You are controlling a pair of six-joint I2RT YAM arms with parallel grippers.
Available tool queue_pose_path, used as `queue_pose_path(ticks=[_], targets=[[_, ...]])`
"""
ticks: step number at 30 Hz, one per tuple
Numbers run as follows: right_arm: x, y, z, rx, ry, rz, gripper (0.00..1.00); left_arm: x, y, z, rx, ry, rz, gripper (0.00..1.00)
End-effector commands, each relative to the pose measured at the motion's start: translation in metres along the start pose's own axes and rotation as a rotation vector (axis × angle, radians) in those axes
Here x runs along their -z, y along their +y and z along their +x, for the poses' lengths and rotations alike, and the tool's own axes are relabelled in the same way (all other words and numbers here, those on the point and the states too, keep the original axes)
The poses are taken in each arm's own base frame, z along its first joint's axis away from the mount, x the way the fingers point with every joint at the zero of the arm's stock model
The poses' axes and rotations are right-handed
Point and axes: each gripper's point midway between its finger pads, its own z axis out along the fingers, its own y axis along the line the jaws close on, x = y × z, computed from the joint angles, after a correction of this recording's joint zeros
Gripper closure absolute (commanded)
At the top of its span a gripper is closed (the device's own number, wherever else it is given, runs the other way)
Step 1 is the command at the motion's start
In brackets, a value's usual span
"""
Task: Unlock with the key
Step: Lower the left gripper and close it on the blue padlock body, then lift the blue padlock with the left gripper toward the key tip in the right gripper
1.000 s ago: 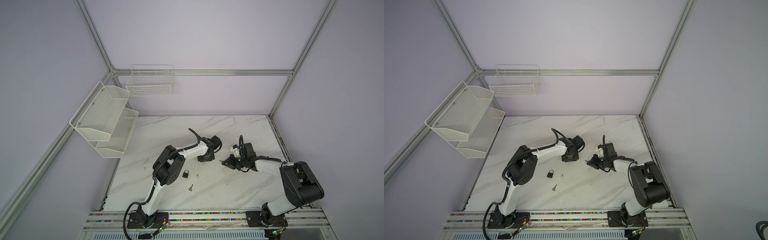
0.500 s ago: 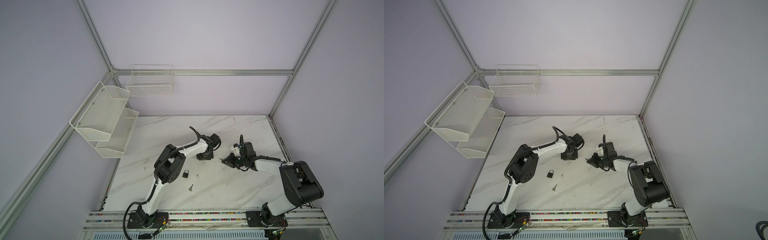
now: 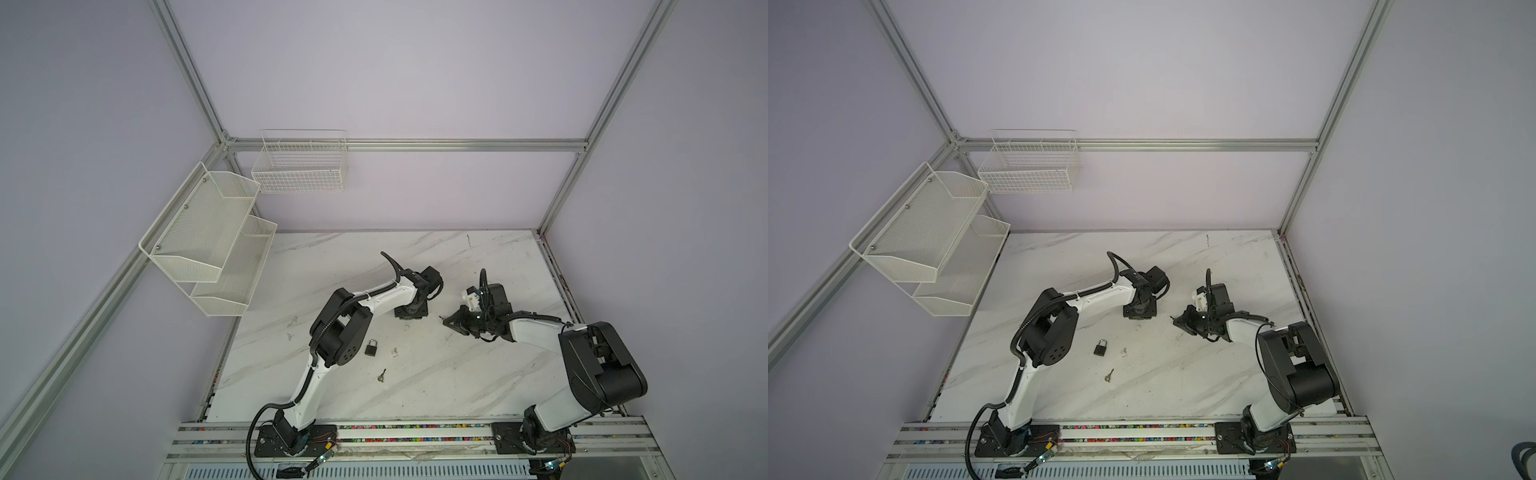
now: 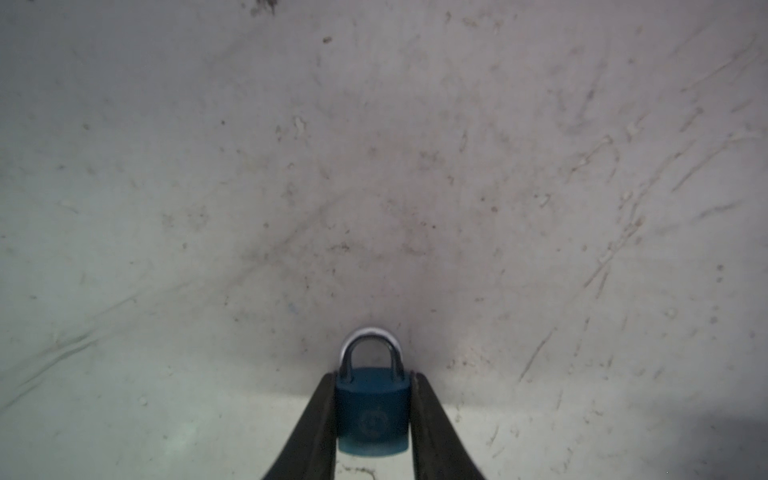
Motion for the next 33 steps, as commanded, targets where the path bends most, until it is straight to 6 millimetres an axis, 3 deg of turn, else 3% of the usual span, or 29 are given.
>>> queue_pose_path(ticks=[1,5,9,17,24,33], targets=[[0.001,0.013,-0.010,0.012,-0.017,-0.040,1.00,-0.015,0.006,0.018,-0.036,0.063,-0.023,0.72],[0.002,0.015,-0.011,0.015,-0.018,-0.046,1.00,-0.015,0.010,0.020,-0.042,0.067,-0.035,0.73],[0.002,0.016,-0.012,0.022,-0.020,-0.046,1.00,-0.010,0.007,0.016,-0.027,0.060,-0.021,0.84],[0.005,0.026,-0.015,0.057,-0.024,-0.046,1.00,0.019,0.013,0.004,0.064,0.000,0.031,0.99],[0.005,0.041,-0.013,0.106,-0.024,-0.047,1.00,0.053,0.028,0.001,0.238,-0.073,0.138,1.00],[-0.005,0.074,0.006,0.192,-0.010,-0.040,1.00,0.097,0.061,0.007,0.495,-0.189,0.259,1.00]])
